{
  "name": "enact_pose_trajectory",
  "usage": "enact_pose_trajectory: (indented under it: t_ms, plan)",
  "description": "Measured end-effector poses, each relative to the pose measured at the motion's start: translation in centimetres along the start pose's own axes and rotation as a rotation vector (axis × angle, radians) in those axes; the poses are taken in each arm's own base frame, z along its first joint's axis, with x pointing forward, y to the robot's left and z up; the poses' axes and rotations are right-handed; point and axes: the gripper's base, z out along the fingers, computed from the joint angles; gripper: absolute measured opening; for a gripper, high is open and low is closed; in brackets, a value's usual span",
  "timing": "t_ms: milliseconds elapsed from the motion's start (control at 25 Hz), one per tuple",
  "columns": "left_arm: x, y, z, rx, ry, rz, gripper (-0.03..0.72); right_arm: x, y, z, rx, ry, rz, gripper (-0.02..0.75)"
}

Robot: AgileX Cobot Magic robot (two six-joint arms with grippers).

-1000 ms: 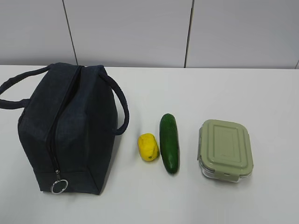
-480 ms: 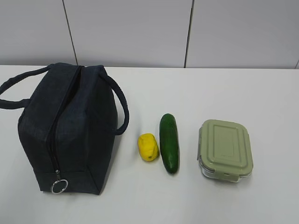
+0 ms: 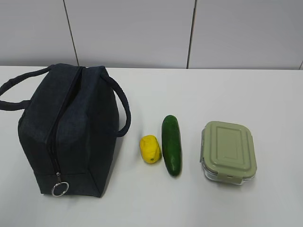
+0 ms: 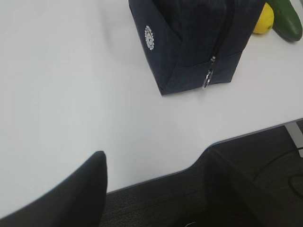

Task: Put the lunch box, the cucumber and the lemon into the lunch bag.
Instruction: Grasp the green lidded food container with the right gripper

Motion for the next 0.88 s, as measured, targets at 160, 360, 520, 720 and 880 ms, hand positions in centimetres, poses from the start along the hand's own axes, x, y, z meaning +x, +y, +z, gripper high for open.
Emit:
enact_pose_trajectory:
  t_ms: [160, 360, 520, 720, 880]
  plan:
    - [0.0, 0.0, 0.0, 0.000, 0.000, 0.000, 0.447, -2.0, -0.4, 3.1, -0.040, 0.144, 0.063, 0.528]
    - [0.0, 0.0, 0.0, 0.000, 0.000, 0.000, 0.447, -3.8, -0.4, 6.6, -0.141, 0.220, 0.110, 0.528]
    - [0.0, 0.0, 0.0, 0.000, 0.000, 0.000, 0.447, -5.3, -0.5, 8.8, -0.195, 0.263, 0.123, 0.528]
    - [0.0, 0.0, 0.0, 0.000, 0.000, 0.000, 0.447, -8.1, -0.7, 10.4, -0.229, 0.267, 0.112, 0.527]
    - [0.0, 0.0, 0.0, 0.000, 0.000, 0.000, 0.447, -9.9, -1.3, 11.9, -0.307, 0.265, 0.189, 0.512]
